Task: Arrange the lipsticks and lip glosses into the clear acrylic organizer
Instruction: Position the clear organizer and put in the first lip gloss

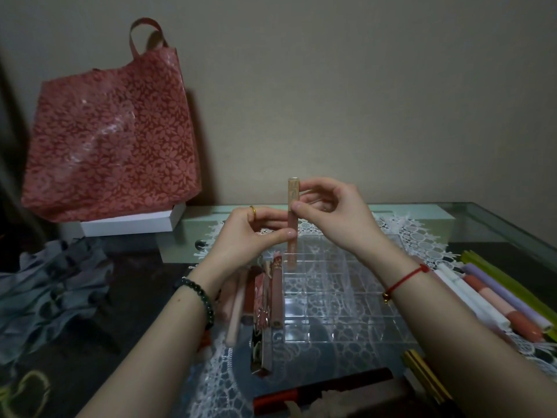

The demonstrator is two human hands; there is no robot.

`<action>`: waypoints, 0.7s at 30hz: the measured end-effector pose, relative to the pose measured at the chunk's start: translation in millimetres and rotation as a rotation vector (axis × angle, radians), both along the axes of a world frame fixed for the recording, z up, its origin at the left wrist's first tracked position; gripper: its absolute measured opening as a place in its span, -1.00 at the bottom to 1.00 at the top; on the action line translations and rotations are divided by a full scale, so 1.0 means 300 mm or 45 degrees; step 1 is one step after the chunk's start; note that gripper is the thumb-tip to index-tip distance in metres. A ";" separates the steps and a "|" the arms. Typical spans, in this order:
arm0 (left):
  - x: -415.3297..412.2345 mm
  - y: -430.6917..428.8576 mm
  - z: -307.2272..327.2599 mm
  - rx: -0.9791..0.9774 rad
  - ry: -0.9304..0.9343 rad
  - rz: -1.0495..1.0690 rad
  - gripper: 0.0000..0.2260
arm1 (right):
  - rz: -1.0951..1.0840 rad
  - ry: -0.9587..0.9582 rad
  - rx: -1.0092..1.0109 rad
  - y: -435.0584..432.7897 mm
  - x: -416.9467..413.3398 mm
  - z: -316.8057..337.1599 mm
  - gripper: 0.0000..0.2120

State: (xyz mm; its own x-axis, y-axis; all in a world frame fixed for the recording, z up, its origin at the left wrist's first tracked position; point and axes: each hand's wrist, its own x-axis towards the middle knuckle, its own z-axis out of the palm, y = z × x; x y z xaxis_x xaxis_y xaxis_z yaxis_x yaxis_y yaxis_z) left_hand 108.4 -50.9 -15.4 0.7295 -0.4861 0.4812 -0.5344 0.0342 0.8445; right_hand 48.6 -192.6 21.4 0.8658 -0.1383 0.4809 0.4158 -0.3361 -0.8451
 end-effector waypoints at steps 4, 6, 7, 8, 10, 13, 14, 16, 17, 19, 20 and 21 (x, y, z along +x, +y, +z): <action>0.004 -0.001 -0.004 -0.019 -0.001 -0.007 -0.76 | -0.016 0.005 -0.002 -0.002 -0.002 0.000 -0.80; 0.003 -0.001 -0.004 -0.016 -0.003 -0.017 -0.76 | -0.011 0.014 -0.006 -0.002 -0.003 0.001 -0.80; 0.003 -0.001 -0.004 -0.008 -0.010 -0.017 -0.77 | -0.006 0.019 -0.009 -0.002 -0.004 0.000 -0.81; 0.003 -0.001 -0.005 -0.001 -0.017 -0.014 -0.76 | -0.001 0.024 -0.013 -0.001 -0.005 -0.001 -0.81; 0.002 0.000 -0.006 0.008 -0.021 -0.005 -0.76 | 0.006 0.033 -0.018 0.001 -0.007 -0.005 -0.80; 0.002 0.000 -0.008 0.009 -0.002 0.000 -0.77 | 0.013 0.042 -0.023 -0.001 -0.007 -0.006 -0.79; 0.004 0.001 -0.009 0.012 0.002 0.004 -0.77 | 0.018 0.047 -0.026 -0.003 -0.006 -0.007 -0.78; 0.004 0.003 -0.009 0.025 0.003 0.010 -0.77 | 0.023 0.058 -0.035 -0.008 -0.003 -0.009 -0.77; 0.004 0.005 -0.009 0.028 0.007 0.012 -0.77 | 0.024 0.061 -0.042 -0.011 -0.002 -0.010 -0.77; 0.002 0.007 -0.006 0.039 0.018 0.013 -0.77 | 0.028 0.064 -0.065 -0.015 -0.002 -0.009 -0.76; -0.001 0.008 -0.001 0.048 0.019 0.016 -0.77 | 0.028 0.065 -0.077 -0.017 -0.002 -0.008 -0.75; -0.005 0.010 0.005 0.061 0.016 0.027 -0.76 | 0.023 0.064 -0.083 -0.019 -0.003 -0.004 -0.73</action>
State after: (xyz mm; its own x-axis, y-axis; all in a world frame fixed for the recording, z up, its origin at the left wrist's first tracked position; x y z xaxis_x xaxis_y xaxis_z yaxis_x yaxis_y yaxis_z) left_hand 106.8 -47.9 -14.0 0.7455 -0.4929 0.4488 -0.5242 -0.0177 0.8514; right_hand 47.7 -198.4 20.1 0.8910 -0.0923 0.4445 0.3799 -0.3842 -0.8414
